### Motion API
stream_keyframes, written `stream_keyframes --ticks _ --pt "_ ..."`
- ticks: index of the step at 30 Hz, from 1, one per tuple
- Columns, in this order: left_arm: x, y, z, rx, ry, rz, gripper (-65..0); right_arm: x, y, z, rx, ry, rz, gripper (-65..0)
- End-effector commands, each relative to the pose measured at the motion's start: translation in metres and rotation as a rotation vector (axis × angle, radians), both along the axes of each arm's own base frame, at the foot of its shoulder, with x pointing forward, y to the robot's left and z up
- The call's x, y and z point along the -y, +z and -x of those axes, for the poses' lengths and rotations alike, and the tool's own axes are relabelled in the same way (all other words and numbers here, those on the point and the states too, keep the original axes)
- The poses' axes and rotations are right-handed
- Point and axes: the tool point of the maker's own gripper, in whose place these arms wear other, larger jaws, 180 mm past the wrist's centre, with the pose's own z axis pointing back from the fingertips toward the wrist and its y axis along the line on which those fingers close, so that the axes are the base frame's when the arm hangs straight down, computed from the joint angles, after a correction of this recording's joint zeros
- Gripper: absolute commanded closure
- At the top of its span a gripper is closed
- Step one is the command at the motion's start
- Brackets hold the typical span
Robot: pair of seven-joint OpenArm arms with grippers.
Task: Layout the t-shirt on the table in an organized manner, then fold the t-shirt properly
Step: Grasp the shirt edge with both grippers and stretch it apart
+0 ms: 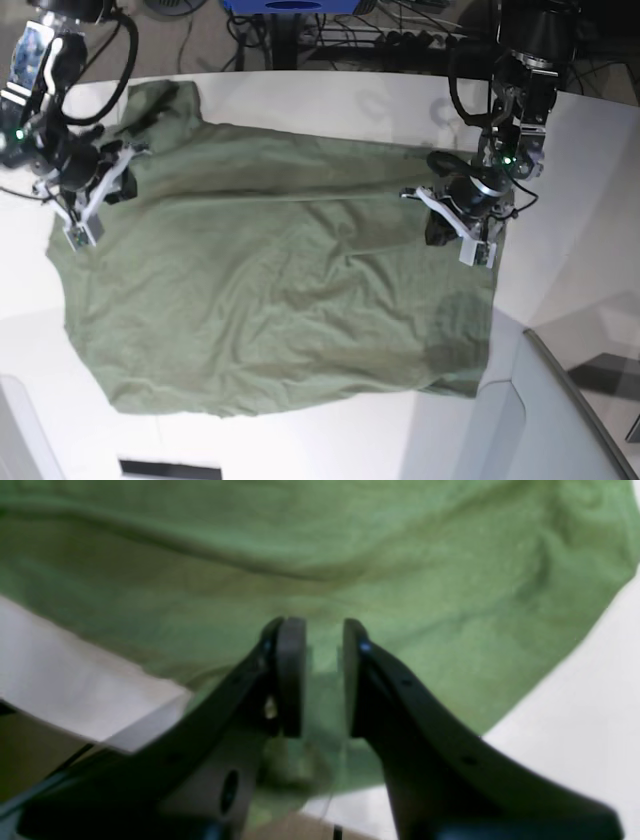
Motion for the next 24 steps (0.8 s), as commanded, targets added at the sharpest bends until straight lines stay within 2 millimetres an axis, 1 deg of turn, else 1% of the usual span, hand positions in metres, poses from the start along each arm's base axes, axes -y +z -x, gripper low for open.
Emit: stream_keyframes --ticks 1,2,4,6,8,10,12,15,16,19,21,23,24 --pt "-0.003 0.009 -0.006 0.038 0.000 0.007 0.0 0.007 0.008 -0.020 0.044 -0.013 -0.006 -8.3" --pt "-0.003 0.008 -0.005 0.033 0.000 0.006 0.0 0.010 0.000 -0.025 0.020 -0.019 -0.020 -7.1" --pt "-0.003 0.001 0.006 0.010 -0.002 0.002 0.0 0.016 -0.019 -0.026 -0.039 -0.032 -0.047 -5.6" --pt "-0.005 -0.004 0.011 -0.003 -0.019 -0.037 0.0 0.020 -0.036 -0.018 -0.098 -0.045 -0.067 -5.7" --pt "-0.006 -0.015 0.024 -0.031 -0.047 -0.094 0.0 0.026 -0.050 -0.008 -0.149 -0.056 -0.078 -5.7" --pt "-0.003 -0.023 0.034 -0.050 -0.075 -0.133 0.0 0.029 -0.058 -0.003 -0.159 -0.068 -0.088 -5.7" --pt "0.002 -0.027 0.041 -0.062 -0.079 -0.140 0.0 0.036 -0.068 0.007 -0.180 -0.085 -0.095 -5.7" --pt "0.008 -0.031 0.047 -0.075 -0.090 -0.133 0.0 0.053 -0.079 0.018 -0.206 -0.111 -0.093 -5.7" --pt "0.010 -0.034 0.050 -0.083 -0.090 -0.130 0.0 0.058 -0.081 0.021 -0.212 -0.122 -0.094 -5.7" --pt "0.020 -0.037 0.056 -0.091 -0.093 -0.111 0.0 0.085 -0.083 0.027 -0.206 -0.200 -0.096 -5.7" --pt "0.029 -0.040 0.060 -0.103 -0.108 -0.096 0.0 0.101 -0.078 0.022 -0.182 -0.222 -0.081 -5.7" --pt "0.046 -0.047 0.071 -0.149 -0.157 -0.092 0.0 0.113 -0.075 0.019 -0.179 -0.237 -0.069 -5.7" --pt "0.055 -0.051 0.076 -0.168 -0.185 -0.092 0.0 0.122 -0.072 0.014 -0.171 -0.243 -0.060 -5.7"
